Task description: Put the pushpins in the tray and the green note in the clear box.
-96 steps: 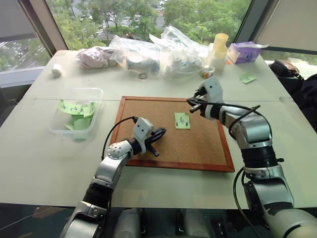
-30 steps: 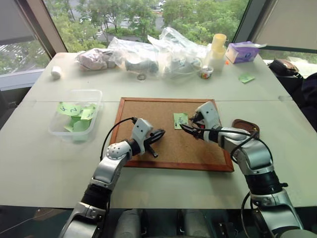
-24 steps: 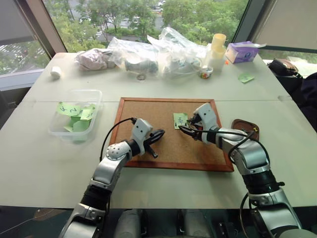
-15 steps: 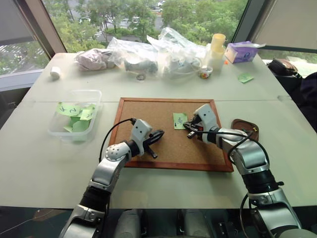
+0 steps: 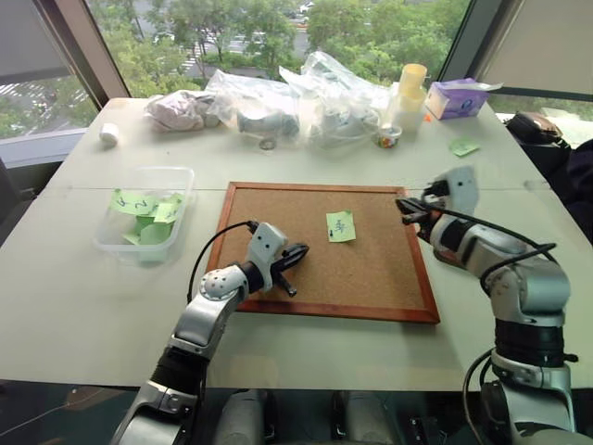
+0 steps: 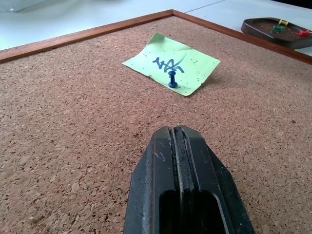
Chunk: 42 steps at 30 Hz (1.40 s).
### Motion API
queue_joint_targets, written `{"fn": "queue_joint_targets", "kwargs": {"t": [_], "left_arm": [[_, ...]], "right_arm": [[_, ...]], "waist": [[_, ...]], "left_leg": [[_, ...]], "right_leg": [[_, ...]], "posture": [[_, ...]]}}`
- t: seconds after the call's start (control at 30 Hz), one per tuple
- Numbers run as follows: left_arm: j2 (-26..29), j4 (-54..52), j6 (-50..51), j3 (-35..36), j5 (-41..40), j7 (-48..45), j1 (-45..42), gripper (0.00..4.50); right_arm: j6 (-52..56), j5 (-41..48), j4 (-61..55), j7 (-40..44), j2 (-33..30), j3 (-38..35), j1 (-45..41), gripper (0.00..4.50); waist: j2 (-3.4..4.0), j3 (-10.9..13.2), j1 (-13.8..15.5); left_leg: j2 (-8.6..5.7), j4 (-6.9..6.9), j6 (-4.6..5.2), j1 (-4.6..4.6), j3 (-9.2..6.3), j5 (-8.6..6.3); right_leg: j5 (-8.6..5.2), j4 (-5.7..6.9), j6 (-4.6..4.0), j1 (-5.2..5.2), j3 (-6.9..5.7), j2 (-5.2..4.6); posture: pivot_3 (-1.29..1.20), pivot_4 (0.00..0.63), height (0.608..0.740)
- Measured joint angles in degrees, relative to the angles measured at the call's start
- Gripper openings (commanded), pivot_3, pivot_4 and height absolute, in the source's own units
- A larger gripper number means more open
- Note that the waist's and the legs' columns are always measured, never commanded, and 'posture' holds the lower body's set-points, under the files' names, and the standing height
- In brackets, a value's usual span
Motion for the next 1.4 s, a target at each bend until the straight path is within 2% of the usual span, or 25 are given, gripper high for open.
{"fn": "queue_joint_targets", "kwargs": {"t": [0.23, 0.5, 0.6, 0.83, 1.07, 1.27, 1.4], "left_arm": [[0.4, 1.0, -0.6, -0.2, 0.2, -0.3, -0.3, 0.00], [0.0, 2.4, -1.7, -0.3, 0.8, -0.9, -1.0, 0.00], [0.0, 2.5, -1.8, -0.3, 1.1, -0.9, -1.0, 0.00], [0.0, 2.4, -1.8, -0.2, 1.2, -1.1, -1.0, 0.00], [0.0, 2.3, -1.8, -0.1, 1.2, -1.1, -0.9, 0.00], [-0.1, 2.5, -1.8, -0.1, 1.2, -1.2, -1.1, 0.00], [-0.2, 2.5, -1.8, -0.2, 1.2, -1.2, -1.2, 0.00]], "right_arm": [[-1.0, -0.9, -0.9, -1.8, -2.0, -5.1, 11.2, 0.09], [-4.4, -0.9, 1.4, -2.4, -1.6, -5.1, 12.4, 0.09], [-5.1, -0.8, 2.3, -2.4, -1.6, -5.2, 12.8, 0.96], [-5.2, -0.7, 2.9, -2.7, -1.7, -5.3, 12.8, 4.45], [-4.9, 2.2, -2.6, 0.4, -2.8, -4.1, 11.9, 4.49], [-2.7, 4.6, -8.8, 2.1, -1.0, 4.7, 6.6, 4.49], [-2.7, 4.4, -8.7, 2.7, 1.0, 11.4, 5.4, 4.49]], "waist": [[0.07, 0.0, -0.1], [0.14, -0.1, 0.1], [0.15, -0.1, 0.0], [0.15, -0.1, 0.0], [0.14, -0.1, -0.1], [0.13, -0.1, 0.0], [0.11, -0.1, 0.1]], "left_leg": [[-0.01, 0.00, 0.01, 0.09, -0.01, -0.01], [-0.01, -0.01, 0.08, 0.20, -0.04, -0.05], [-0.01, -0.01, 0.08, 0.22, -0.04, -0.04], [-0.01, -0.01, 0.08, 0.21, -0.04, -0.05], [0.01, -0.02, 0.09, 0.21, -0.05, -0.05], [0.00, -0.02, 0.10, 0.19, -0.07, -0.06], [0.00, -0.02, 0.10, 0.15, -0.07, -0.06]], "right_leg": [[0.00, 0.01, 0.00, 0.06, 0.00, 0.00], [-0.01, 0.00, -0.02, 0.20, 0.01, -0.02], [-0.01, 0.00, -0.02, 0.21, 0.01, -0.02], [-0.01, 0.00, -0.02, 0.20, 0.01, -0.02], [-0.02, 0.00, -0.03, 0.18, 0.01, -0.03], [-0.04, -0.02, -0.07, 0.16, 0.00, -0.05], [-0.06, -0.01, -0.11, 0.15, 0.00, -0.06]], "posture": [[0.00, 0.150, 0.740], [0.00, 0.150, 0.740], [0.00, 0.150, 0.740], [0.00, 0.150, 0.740], [0.00, 0.150, 0.740], [0.00, 0.150, 0.740], [0.00, 0.150, 0.740]]}}
